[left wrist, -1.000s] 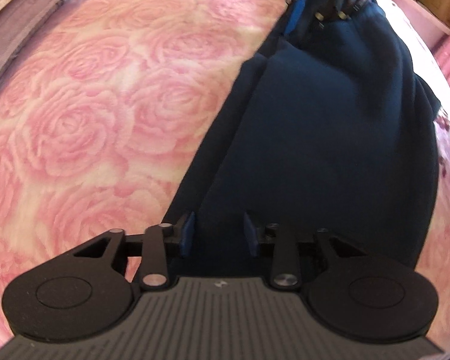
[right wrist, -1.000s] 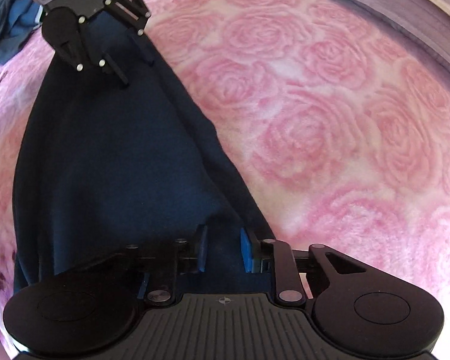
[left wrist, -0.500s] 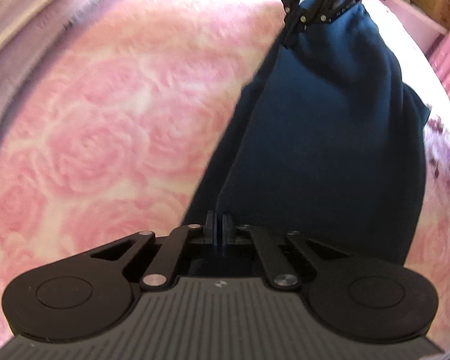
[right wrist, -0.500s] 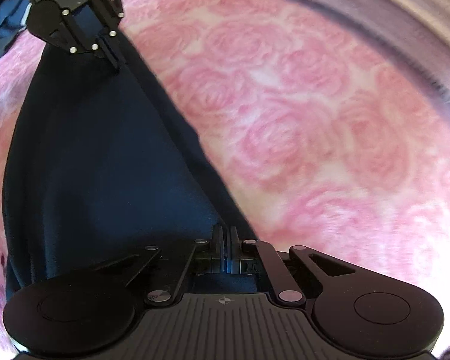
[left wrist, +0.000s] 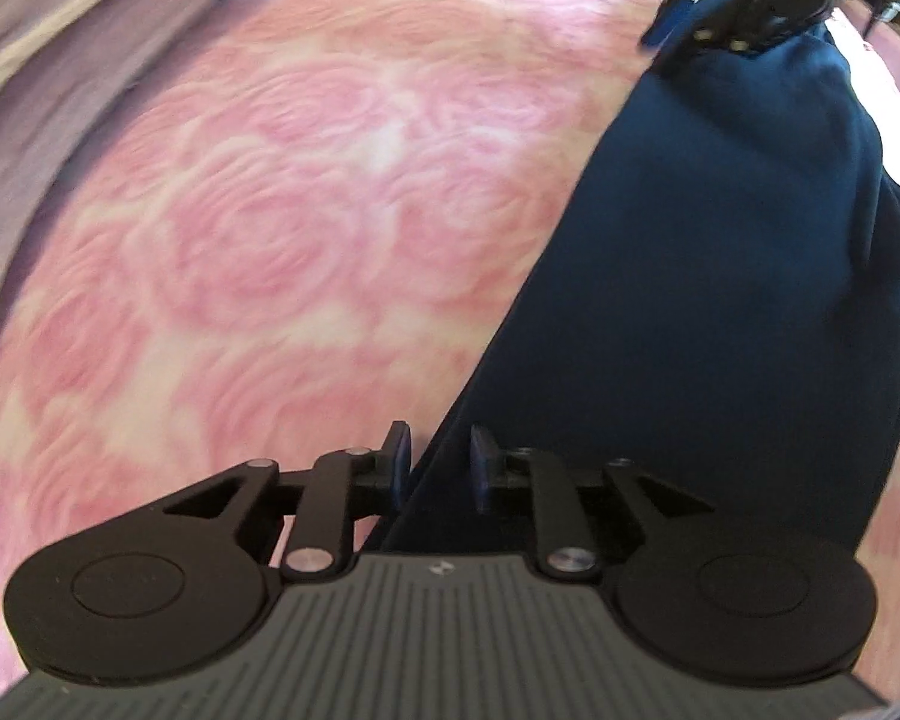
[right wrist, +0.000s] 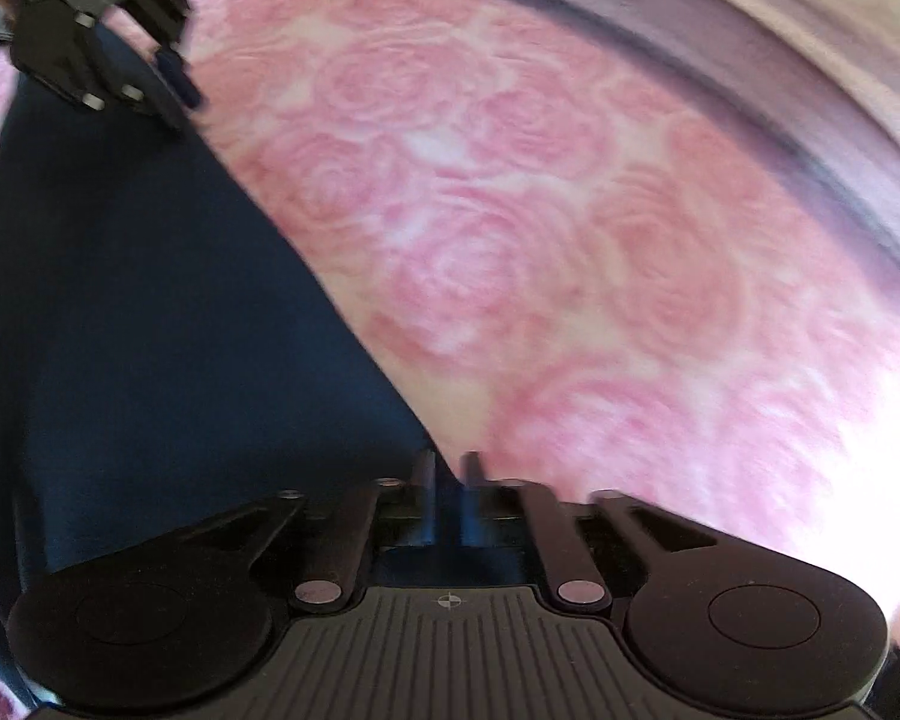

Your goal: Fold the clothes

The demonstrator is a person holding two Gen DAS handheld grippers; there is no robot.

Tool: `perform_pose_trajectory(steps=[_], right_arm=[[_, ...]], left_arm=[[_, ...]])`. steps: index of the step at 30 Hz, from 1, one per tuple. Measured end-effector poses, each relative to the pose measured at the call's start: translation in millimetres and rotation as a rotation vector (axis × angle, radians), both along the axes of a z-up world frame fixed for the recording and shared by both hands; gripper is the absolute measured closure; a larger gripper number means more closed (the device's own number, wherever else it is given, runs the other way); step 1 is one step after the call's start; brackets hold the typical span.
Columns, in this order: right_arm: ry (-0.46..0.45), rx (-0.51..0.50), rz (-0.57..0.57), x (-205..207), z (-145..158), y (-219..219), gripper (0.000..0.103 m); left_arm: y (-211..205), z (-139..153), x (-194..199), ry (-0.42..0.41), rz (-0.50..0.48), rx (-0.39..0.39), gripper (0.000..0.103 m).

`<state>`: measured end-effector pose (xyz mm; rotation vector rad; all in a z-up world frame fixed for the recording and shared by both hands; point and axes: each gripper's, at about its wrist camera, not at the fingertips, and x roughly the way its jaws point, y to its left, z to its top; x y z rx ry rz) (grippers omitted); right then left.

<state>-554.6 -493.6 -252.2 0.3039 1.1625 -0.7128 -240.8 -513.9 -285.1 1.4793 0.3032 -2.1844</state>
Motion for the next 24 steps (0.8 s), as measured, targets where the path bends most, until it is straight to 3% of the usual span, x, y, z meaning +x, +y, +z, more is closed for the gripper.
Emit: perform_pose_trajectory(steps=[1,8,13,19,24], right_arm=[[0.004,-0.018,-0.028,-1.8,4.2,4.8,0.055],[-0.222,-0.002,-0.209,-10.0,48.1,73.2,0.055],[-0.187,0.021,-0.274,-9.3,41.6,97.2,0.055],[-0.153,0.042,-0.344,-6.6,35.9,124.4,0.055],[-0.186,0.045,-0.266,41.6,53.3,140.0,0.055]], left_arm=[[5.4,2.2,8.9,-0.011,0.019,0.0,0.085],[60.5,0.8,67.8,-0.108,0.163,0.031,0.085],[93.7,-6.1,111.9,-0.194,0.28,0.05,0.085],[124.2,9.3,164.2,-0.294,0.45,-0.018,0.078],[160.6,25.0,201.3,-0.357,0.464,-0.073,0.071]])
